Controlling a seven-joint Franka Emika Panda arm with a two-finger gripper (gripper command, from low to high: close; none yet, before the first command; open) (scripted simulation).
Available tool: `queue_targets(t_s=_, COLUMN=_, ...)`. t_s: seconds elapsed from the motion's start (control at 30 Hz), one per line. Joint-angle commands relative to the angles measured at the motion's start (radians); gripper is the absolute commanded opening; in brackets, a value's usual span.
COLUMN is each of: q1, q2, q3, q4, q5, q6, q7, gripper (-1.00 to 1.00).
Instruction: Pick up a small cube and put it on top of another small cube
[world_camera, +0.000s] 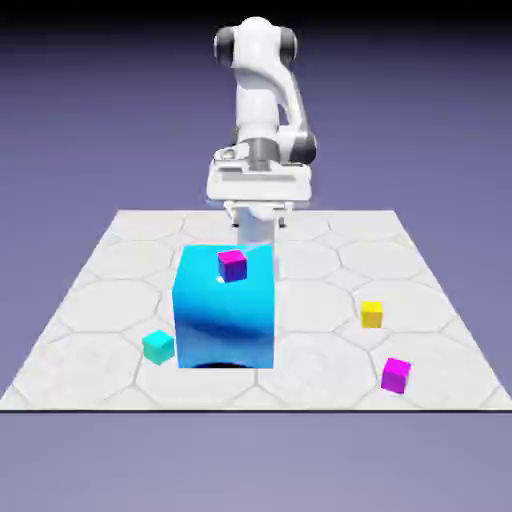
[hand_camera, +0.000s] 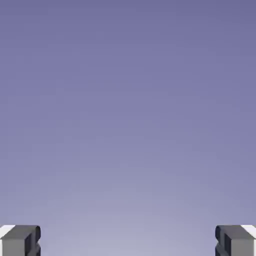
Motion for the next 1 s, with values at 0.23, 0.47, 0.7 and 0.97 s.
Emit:
queue_targets(t_s=0.23, q1=-0.175, q2=-0.063, q3=0.241, q4=0.092, q5=0.155, q6=-0.116, q7=-0.348, gripper=0.00)
queue_targets(t_s=0.47, q1=-0.328, q2=-0.118, q3=0.452, q4=0.172, q5=0.291, q6=-0.217, q7=-0.652, gripper=0.00)
queue_targets(t_s=0.7, q1=-0.481, q2=-0.173, q3=0.663, q4=0.252, q5=0.427, q6=-0.318, q7=-0.957, gripper=0.00)
queue_targets(t_s=0.97, q1=-0.656, q2=-0.236, q3=0.905, q4=0.344, q5=0.582, q6=-0.434, q7=-1.305, gripper=0.00)
